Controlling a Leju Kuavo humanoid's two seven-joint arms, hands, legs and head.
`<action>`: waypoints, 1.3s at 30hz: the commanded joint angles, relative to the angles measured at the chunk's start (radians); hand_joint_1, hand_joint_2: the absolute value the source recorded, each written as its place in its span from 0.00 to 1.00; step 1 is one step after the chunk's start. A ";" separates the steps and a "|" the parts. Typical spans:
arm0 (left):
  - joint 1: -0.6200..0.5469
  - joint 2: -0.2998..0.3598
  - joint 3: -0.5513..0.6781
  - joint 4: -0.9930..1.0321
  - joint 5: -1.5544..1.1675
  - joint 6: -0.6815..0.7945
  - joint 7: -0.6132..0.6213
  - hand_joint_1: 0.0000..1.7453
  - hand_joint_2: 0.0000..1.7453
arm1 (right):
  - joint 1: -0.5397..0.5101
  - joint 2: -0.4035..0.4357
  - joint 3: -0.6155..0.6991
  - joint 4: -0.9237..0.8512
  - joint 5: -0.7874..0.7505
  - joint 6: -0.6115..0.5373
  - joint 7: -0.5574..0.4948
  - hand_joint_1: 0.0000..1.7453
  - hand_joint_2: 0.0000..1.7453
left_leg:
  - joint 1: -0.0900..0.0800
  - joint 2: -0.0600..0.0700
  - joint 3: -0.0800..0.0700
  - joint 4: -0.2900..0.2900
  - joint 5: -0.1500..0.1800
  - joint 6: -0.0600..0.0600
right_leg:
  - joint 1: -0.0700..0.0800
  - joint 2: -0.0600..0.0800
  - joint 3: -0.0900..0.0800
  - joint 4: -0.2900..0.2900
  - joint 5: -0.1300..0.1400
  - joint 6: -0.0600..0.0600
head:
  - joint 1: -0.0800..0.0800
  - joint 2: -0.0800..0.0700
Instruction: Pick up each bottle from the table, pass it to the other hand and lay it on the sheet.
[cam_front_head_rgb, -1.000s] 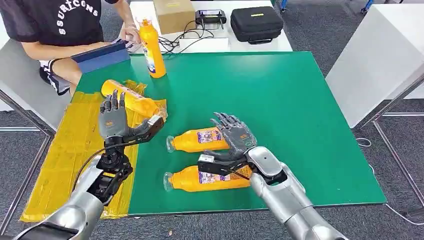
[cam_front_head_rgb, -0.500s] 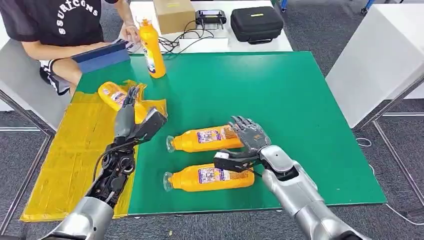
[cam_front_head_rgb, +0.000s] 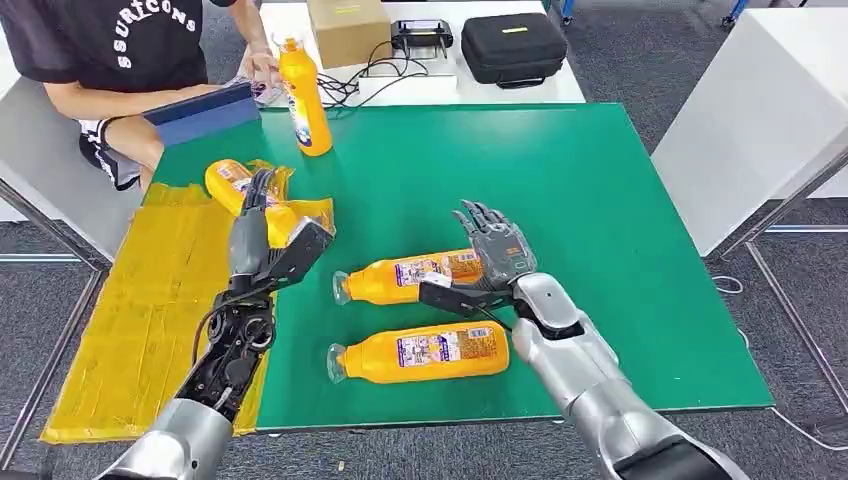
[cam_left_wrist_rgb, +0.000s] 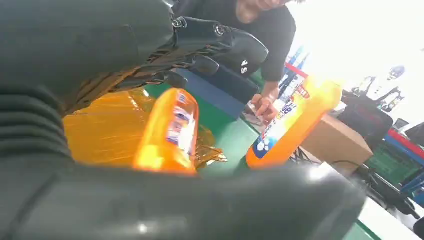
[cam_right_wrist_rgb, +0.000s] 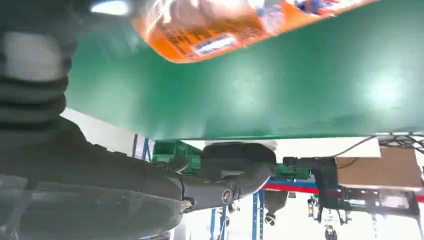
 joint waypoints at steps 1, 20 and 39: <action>-0.038 -0.004 -0.023 0.065 0.008 0.004 -0.012 0.00 1.00 | -0.072 0.051 -0.016 0.160 -0.001 0.004 -0.012 0.00 1.00 | 0.000 0.003 0.005 0.000 -0.003 -0.003 | 0.000 0.000 0.006 0.000 -0.002 -0.001 | 0.000 0.000; -0.024 -0.030 -0.056 0.027 0.047 0.010 -0.022 0.00 1.00 | -0.145 0.057 0.005 0.394 0.107 0.193 0.270 0.50 1.00 | 0.000 0.001 0.005 0.000 -0.002 -0.003 | 0.000 -0.001 0.006 0.000 -0.002 0.000 | 0.000 0.000; 0.001 -0.030 -0.072 0.009 0.049 0.017 -0.031 0.00 1.00 | -0.134 0.053 -0.041 0.418 0.109 0.161 0.269 0.98 1.00 | 0.000 0.000 0.004 0.000 -0.001 -0.002 | 0.000 -0.001 0.004 -0.001 -0.001 0.000 | 0.000 0.000</action>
